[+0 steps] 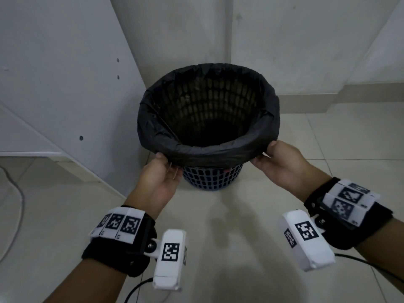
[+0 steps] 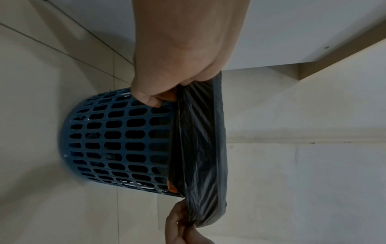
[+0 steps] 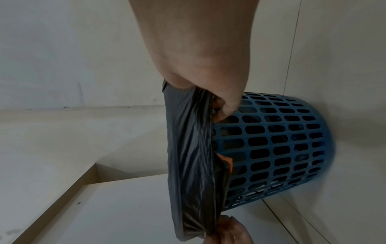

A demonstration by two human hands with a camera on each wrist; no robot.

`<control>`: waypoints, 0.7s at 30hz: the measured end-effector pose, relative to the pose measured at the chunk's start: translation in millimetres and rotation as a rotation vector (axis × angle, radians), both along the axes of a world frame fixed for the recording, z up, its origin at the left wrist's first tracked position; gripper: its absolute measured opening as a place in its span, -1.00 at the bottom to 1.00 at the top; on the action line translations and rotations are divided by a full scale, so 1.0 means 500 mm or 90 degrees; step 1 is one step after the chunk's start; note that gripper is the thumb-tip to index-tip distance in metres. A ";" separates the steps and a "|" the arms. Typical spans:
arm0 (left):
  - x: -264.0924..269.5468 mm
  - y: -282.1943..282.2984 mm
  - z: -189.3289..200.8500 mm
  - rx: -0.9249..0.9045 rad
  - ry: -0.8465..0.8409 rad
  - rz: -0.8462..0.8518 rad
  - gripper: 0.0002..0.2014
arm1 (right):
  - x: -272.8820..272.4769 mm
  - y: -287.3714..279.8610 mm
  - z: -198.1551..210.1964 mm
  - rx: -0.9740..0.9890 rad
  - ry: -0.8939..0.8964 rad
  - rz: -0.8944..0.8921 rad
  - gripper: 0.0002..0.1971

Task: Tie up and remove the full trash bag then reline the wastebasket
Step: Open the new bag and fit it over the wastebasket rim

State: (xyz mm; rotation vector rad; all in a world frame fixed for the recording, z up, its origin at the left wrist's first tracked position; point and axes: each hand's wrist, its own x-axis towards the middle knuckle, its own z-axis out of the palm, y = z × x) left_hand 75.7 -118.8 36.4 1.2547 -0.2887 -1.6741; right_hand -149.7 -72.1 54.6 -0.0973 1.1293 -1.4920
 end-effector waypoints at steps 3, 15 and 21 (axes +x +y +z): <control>0.002 -0.008 -0.002 -0.014 0.013 -0.014 -0.60 | -0.001 -0.012 -0.008 -0.031 -0.023 0.004 -0.61; -0.010 -0.030 -0.009 -0.041 0.152 0.075 -0.60 | -0.013 -0.039 -0.016 -0.070 -0.029 -0.003 -0.62; -0.013 -0.031 -0.016 -0.081 0.143 0.111 -0.61 | 0.020 0.018 -0.009 -0.024 0.060 -0.058 -0.61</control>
